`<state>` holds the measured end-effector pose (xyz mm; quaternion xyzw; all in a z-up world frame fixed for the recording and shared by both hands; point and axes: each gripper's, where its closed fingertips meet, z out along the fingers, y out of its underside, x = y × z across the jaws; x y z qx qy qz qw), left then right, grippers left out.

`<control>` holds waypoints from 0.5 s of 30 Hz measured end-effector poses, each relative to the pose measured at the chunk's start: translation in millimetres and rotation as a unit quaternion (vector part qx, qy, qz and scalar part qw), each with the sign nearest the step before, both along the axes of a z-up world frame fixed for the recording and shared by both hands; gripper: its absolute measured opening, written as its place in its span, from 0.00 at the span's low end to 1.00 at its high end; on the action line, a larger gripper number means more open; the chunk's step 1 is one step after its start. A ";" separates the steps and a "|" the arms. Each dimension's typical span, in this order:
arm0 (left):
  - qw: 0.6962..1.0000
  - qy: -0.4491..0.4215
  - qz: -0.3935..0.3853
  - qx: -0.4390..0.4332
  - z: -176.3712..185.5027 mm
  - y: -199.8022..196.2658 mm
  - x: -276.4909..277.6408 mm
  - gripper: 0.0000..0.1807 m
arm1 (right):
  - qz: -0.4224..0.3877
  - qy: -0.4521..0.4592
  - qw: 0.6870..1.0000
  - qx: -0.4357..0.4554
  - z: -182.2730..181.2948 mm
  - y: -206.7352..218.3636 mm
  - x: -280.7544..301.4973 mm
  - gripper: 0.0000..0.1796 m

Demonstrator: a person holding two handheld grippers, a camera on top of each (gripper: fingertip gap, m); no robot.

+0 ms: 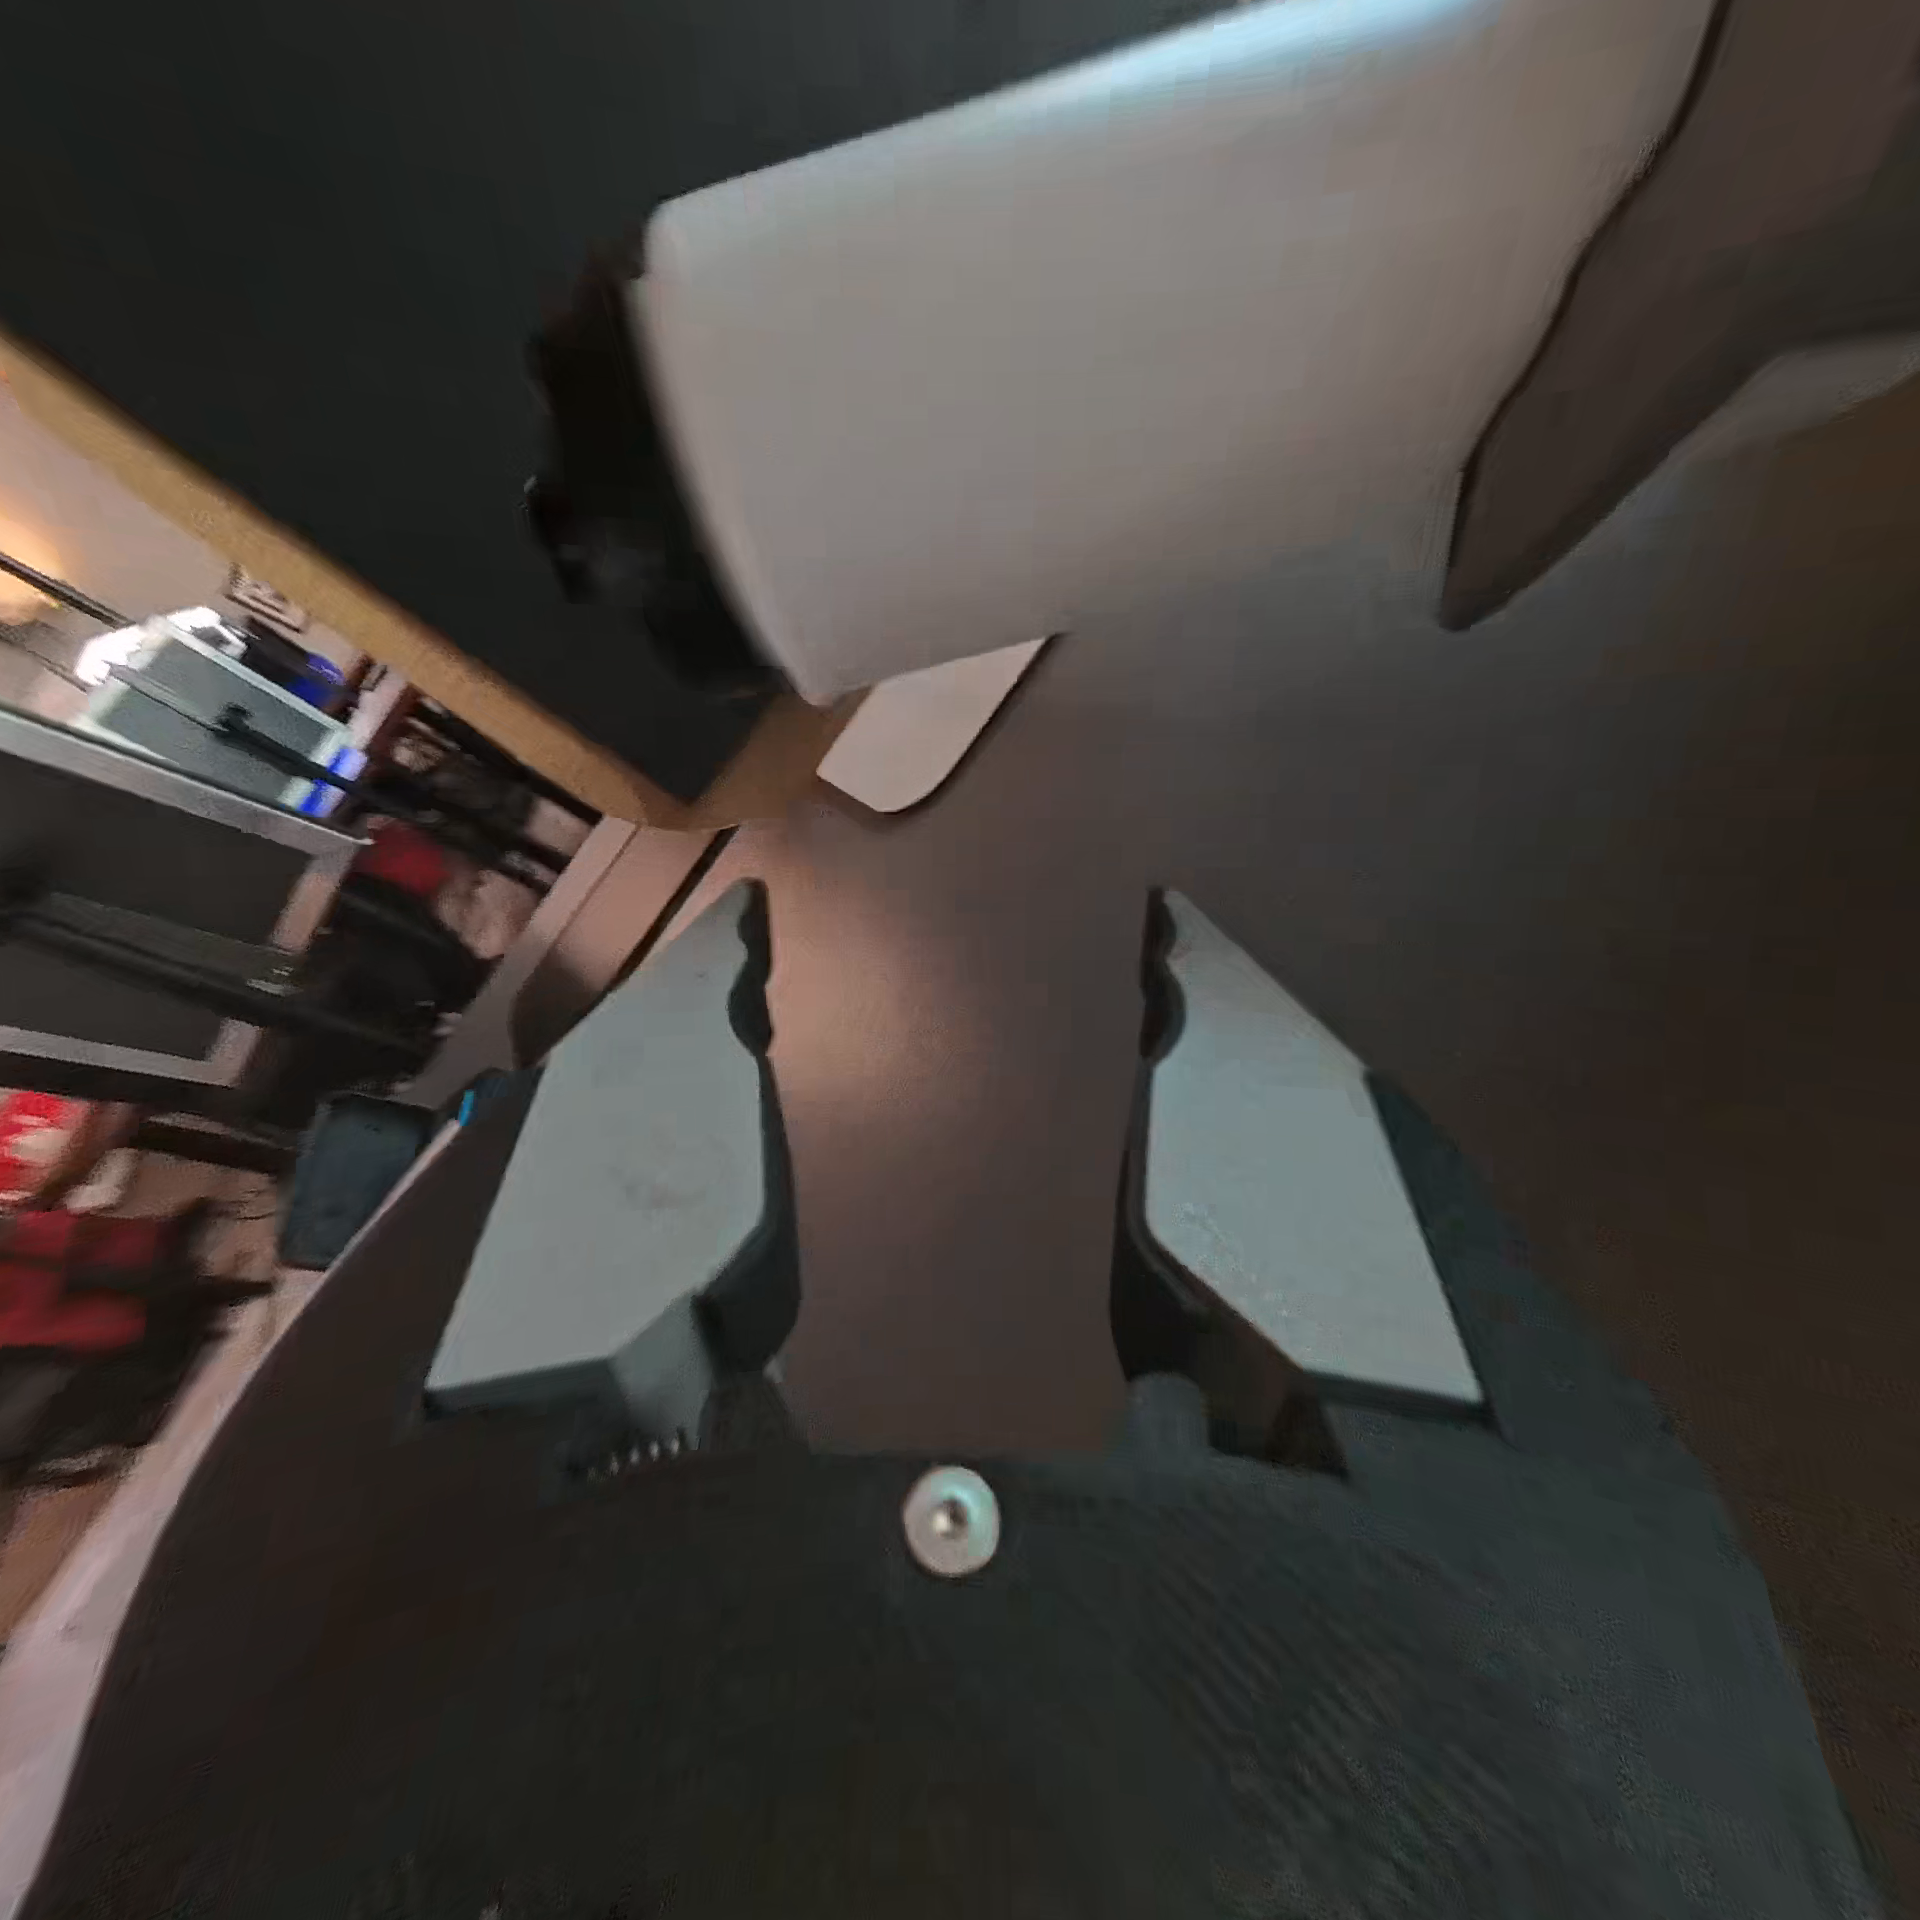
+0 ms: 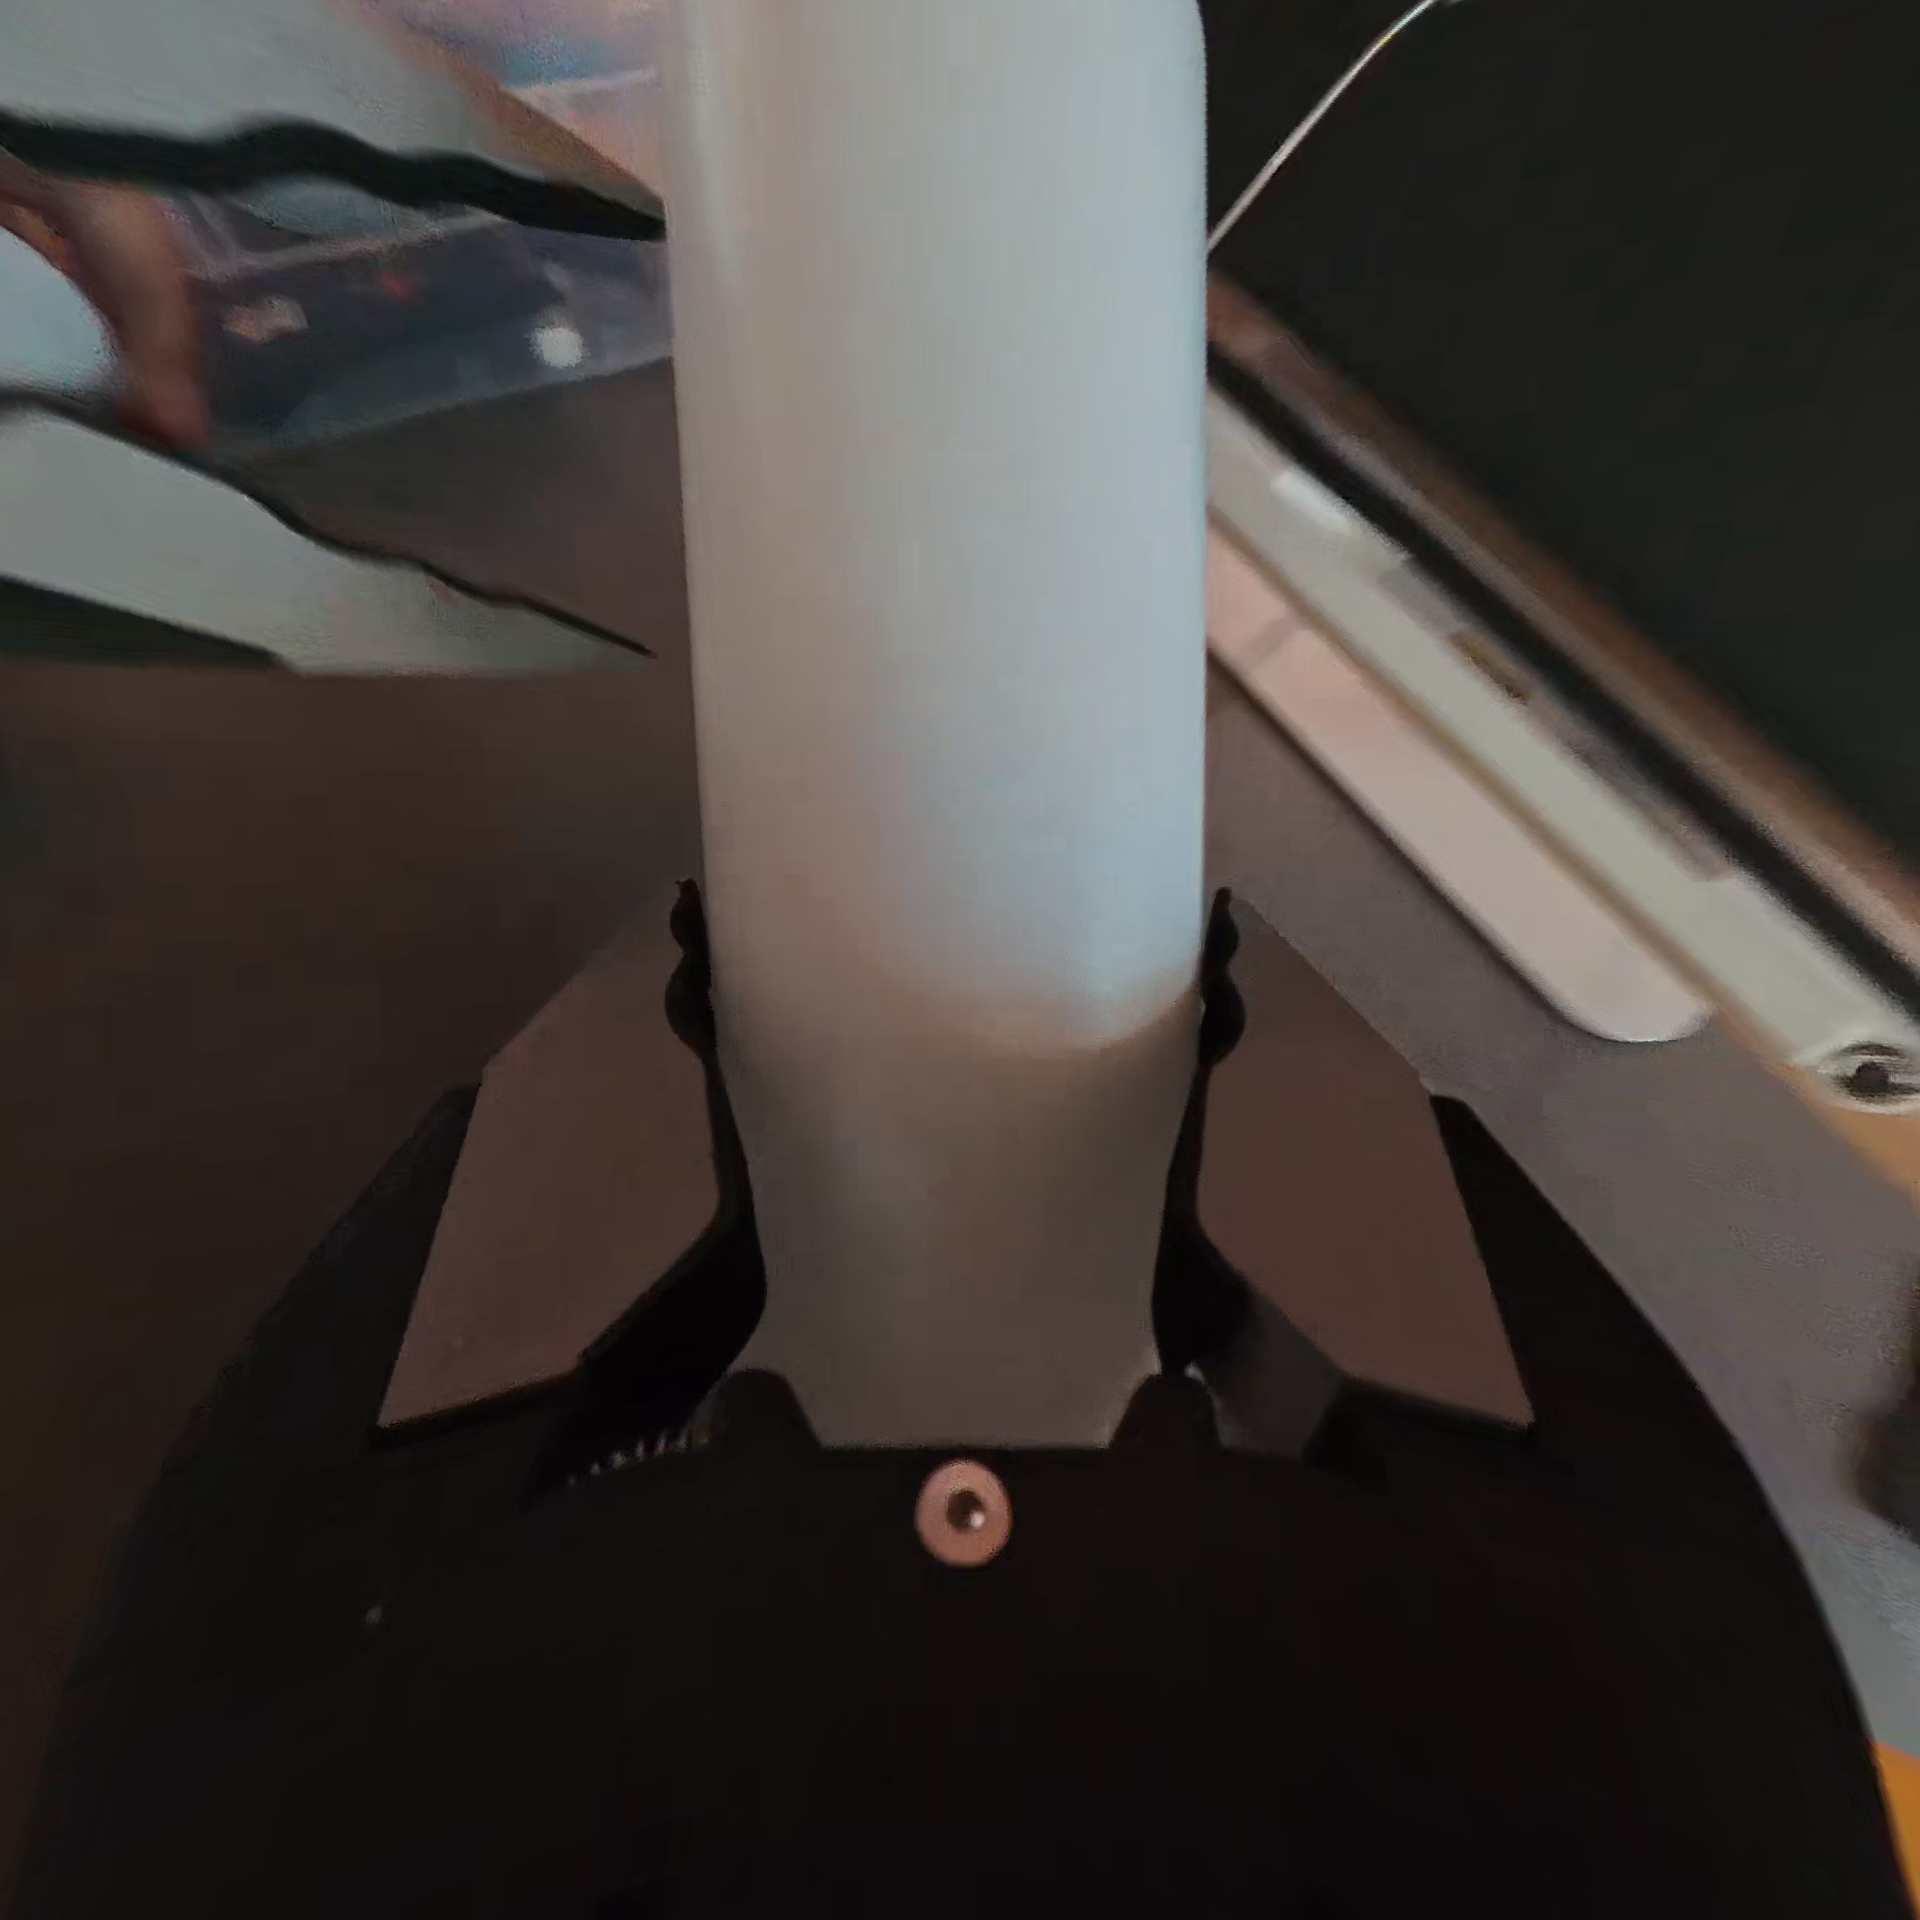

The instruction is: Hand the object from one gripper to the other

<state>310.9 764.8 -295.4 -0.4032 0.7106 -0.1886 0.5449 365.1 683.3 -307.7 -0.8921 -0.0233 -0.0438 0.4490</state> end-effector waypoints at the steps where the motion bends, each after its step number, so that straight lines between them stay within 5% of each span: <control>1: 0.999 0.007 0.002 0.032 -4.1 -1.1 1.5 0.43 | 0.013 0.036 0.999 -0.004 -0.9 -0.5 -8.7 0.52; 8: 0.970 -0.078 0.004 0.230 14.7 -5.1 -6.6 0.41 | 0.018 0.121 0.990 -0.077 -22.0 -12.2 -23.1 0.52; 15: 0.955 -0.082 -0.021 0.283 8.7 -19.4 -1.3 0.48 | 0.062 0.163 0.979 -0.110 -30.3 -12.6 -51.4 0.52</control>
